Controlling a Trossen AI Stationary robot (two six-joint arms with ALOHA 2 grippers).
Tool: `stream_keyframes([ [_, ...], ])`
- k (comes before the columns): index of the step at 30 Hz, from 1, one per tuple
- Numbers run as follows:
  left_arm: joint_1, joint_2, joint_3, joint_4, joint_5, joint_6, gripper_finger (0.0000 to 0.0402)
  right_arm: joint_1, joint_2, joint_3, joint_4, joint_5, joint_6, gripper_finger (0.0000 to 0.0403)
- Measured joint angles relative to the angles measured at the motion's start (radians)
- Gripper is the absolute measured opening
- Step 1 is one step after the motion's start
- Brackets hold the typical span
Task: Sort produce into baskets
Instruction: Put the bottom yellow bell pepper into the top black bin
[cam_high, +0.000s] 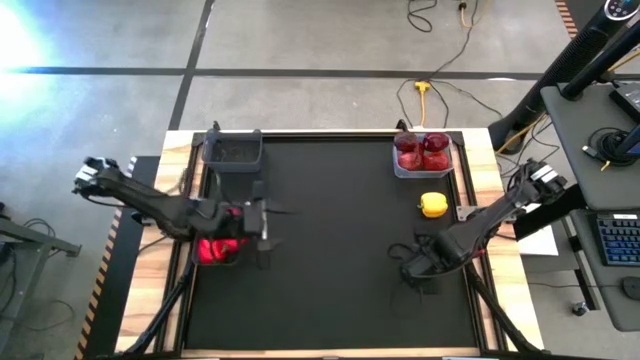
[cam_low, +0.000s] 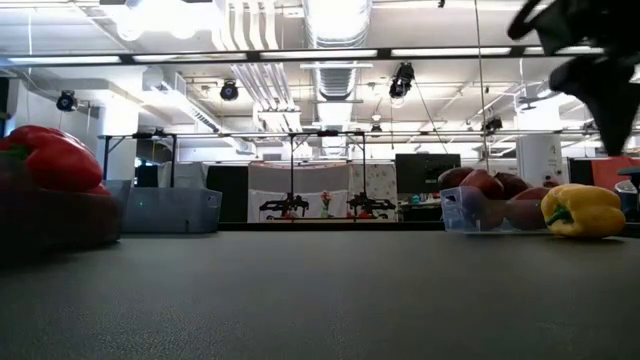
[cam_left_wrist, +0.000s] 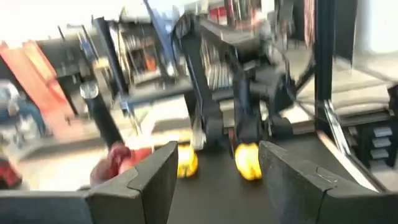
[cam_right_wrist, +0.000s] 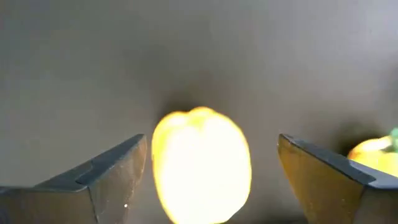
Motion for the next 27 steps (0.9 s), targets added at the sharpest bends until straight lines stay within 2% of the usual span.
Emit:
stream_keyframes([
  [4, 0.0, 0.081, -0.12, 0.276, 0.001, 0.058, 0.0206, -0.005, 0.029, -0.004, -0.025, -0.08, -0.031, 0.0336],
  [8, 0.0, 0.14, -0.213, 0.403, 0.001, 0.02, 0.0206, -0.018, 0.063, -0.006, -0.09, -0.11, -0.071, 0.0325],
  [11, 0.0, 0.158, -0.239, 0.425, -0.013, 0.074, 0.0206, -0.034, 0.087, -0.011, -0.085, -0.119, -0.093, 0.0326],
  [16, 0.0, 0.118, -0.23, 0.416, -0.053, 0.058, 0.0206, -0.056, 0.16, -0.02, -0.067, -0.128, -0.093, 0.0327],
  [22, -0.005, 0.098, -0.23, 0.371, -0.051, 0.042, 0.0206, -0.079, 0.262, -0.023, -0.089, -0.244, -0.139, 0.0341],
  [27, -0.005, 0.099, -0.227, 0.365, -0.052, 0.039, 0.0206, -0.093, 0.279, -0.021, -0.09, -0.256, -0.135, 0.0315],
])
